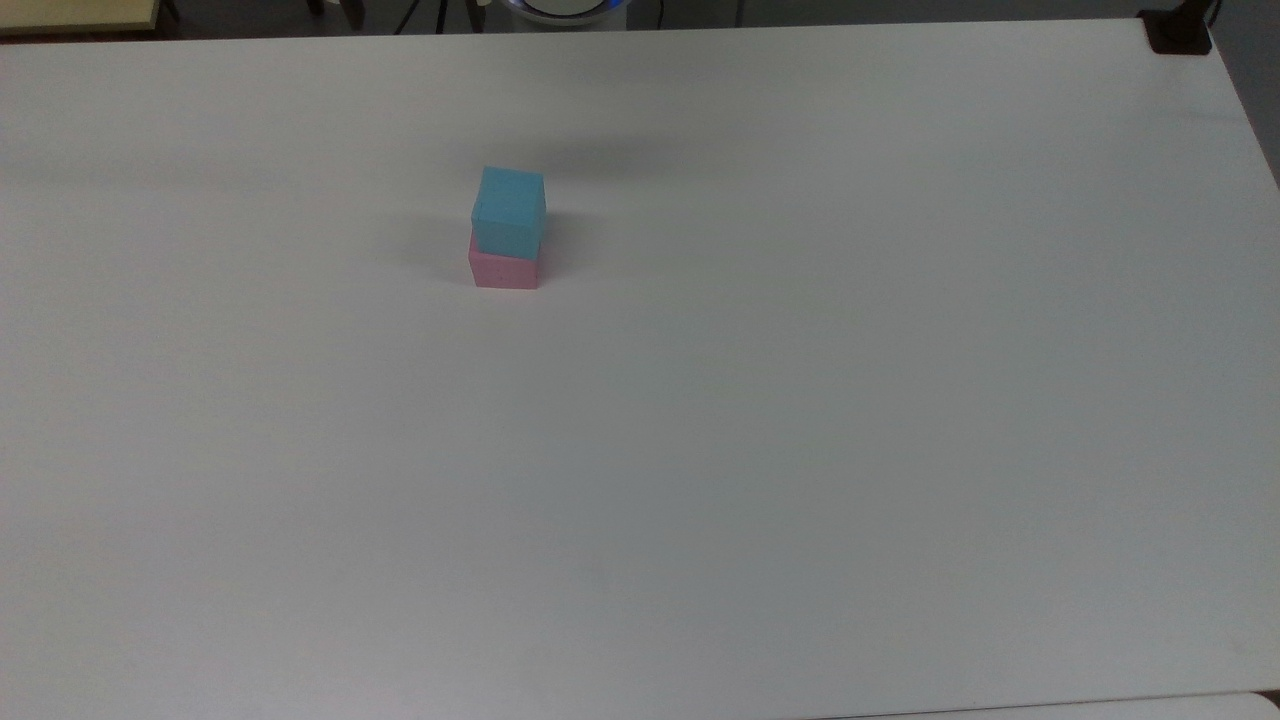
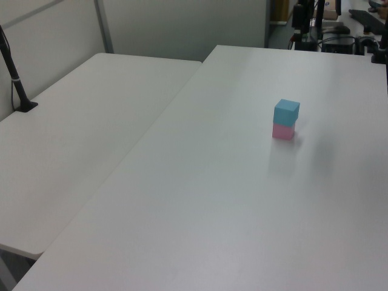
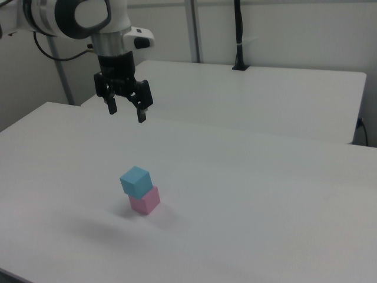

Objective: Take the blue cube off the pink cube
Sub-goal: 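Move the open gripper toward the blue cube atop the pink cube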

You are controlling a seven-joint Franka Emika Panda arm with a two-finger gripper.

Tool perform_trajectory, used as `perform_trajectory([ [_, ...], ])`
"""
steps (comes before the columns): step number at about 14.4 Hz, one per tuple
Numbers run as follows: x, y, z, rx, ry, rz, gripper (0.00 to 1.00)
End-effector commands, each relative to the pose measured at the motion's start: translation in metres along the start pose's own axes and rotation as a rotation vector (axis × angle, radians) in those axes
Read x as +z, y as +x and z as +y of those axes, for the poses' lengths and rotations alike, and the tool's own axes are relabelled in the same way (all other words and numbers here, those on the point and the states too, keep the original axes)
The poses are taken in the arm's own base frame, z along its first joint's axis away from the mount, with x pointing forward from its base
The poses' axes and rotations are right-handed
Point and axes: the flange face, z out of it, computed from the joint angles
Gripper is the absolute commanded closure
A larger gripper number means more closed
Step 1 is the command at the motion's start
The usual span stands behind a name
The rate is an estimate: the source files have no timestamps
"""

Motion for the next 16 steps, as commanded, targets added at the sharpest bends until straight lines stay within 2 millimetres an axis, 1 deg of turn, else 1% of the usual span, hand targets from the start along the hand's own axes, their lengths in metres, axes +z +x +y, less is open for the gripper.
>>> perform_trajectory([
  [1,-0.002,0.001,0.0,0.002,0.018,0.016,0.0],
  [3,-0.001,0.0,0.001,-0.011,0.005,0.013,0.0],
  [4,0.0,0.0,0.001,-0.049,-0.001,0.008,0.0],
  [7,0.005,-0.003,0.008,-0.271,-0.027,-0.023,0.0],
  [8,0.016,-0.005,0.012,-0.298,-0.021,-0.053,0.0],
  [10,0.033,-0.005,0.014,-0.285,-0.013,-0.077,0.0],
  [11,0.047,-0.007,0.013,-0.256,-0.01,-0.096,0.0],
  [12,0.055,-0.006,0.013,-0.227,-0.01,-0.094,0.0],
  [13,0.062,-0.004,0.012,-0.195,-0.013,-0.082,0.0],
  [16,0.098,0.002,0.004,-0.088,-0.026,-0.028,0.0],
])
